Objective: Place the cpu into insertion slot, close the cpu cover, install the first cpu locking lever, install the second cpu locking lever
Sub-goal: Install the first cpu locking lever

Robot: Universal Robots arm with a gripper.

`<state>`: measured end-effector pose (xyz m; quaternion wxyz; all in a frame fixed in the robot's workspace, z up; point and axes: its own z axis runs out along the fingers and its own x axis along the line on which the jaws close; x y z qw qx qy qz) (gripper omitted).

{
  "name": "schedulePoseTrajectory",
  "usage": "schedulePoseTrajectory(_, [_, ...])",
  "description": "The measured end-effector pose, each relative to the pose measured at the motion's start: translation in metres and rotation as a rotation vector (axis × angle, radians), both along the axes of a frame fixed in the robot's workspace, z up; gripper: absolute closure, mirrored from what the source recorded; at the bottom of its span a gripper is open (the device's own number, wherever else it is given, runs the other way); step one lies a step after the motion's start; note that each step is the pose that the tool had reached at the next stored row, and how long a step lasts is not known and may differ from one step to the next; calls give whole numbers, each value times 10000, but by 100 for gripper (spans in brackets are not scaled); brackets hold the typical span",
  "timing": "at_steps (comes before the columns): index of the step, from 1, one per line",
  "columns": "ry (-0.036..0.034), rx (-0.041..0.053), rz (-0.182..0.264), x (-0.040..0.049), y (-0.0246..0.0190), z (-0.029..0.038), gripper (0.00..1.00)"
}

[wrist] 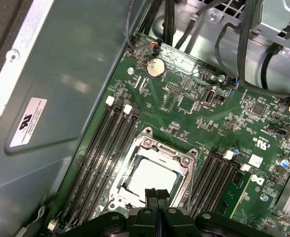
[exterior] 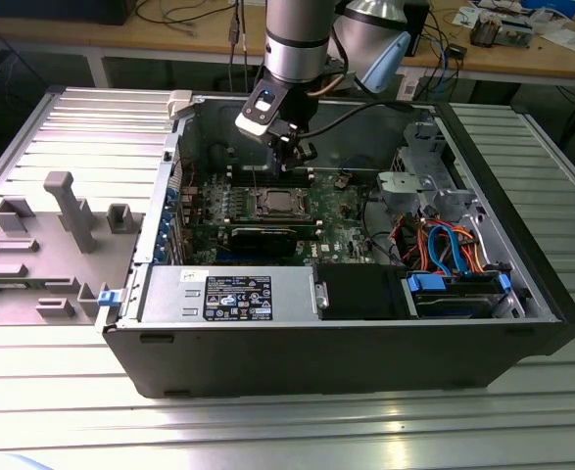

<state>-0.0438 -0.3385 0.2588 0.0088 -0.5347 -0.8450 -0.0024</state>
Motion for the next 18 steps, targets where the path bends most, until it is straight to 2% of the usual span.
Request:
schedulePoseTrajectory(8, [0, 0, 51, 0, 0, 0, 89])
schedulePoseTrajectory(11, [0, 0, 364, 0, 0, 0, 89])
schedulePoseTrajectory(18, [0, 0, 648, 0, 0, 0, 89])
